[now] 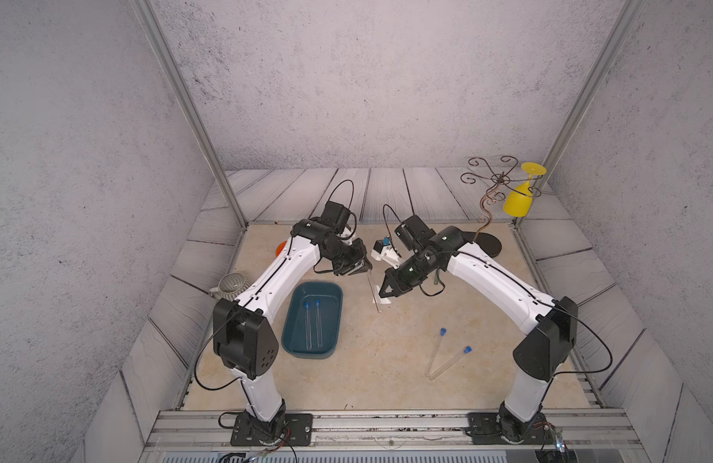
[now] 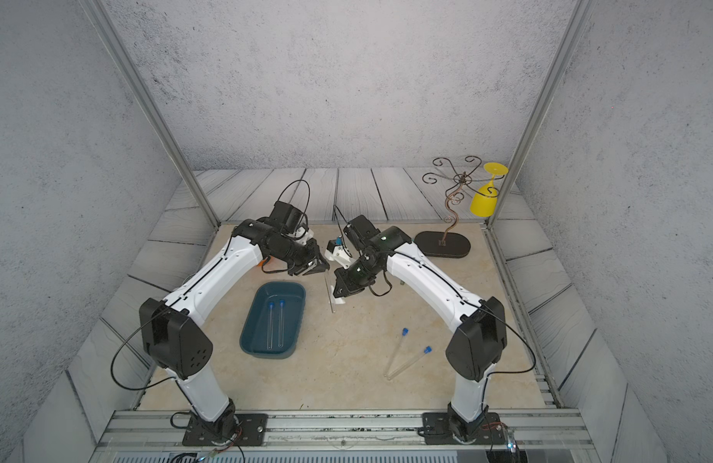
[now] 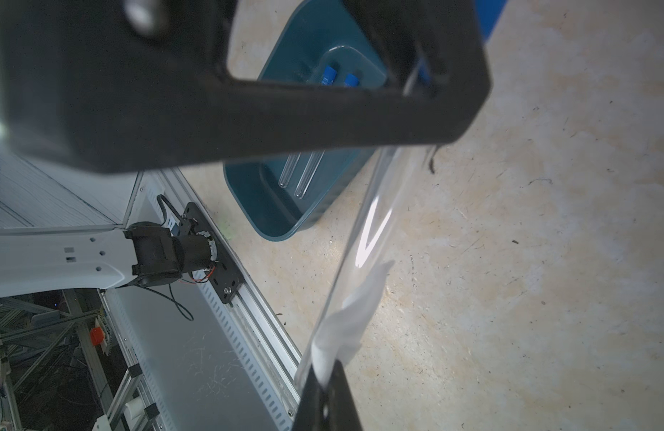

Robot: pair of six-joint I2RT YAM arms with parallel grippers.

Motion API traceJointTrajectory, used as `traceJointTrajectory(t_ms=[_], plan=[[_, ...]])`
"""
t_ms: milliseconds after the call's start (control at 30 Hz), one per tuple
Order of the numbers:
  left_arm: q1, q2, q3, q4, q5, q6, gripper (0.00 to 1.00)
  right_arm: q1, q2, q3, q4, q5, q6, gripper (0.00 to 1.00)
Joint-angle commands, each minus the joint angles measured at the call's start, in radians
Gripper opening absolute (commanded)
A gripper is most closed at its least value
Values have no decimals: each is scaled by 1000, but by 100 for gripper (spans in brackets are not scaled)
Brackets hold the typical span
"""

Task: Wipe the exteriors of test tubes
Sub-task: Wipe the dirt from the test tube.

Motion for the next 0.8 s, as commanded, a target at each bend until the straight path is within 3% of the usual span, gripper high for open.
traceJointTrajectory(t_ms=[0, 400, 767], plan=[[-11, -5, 16, -21, 9, 1, 11, 0, 13, 52, 15, -15, -5, 3], [-17, -5, 23, -21, 11, -3, 11, 0, 37, 71, 24, -18, -5, 3], [-14, 34, 71, -10, 3, -12, 11, 0, -87, -86, 13, -33, -44, 4]])
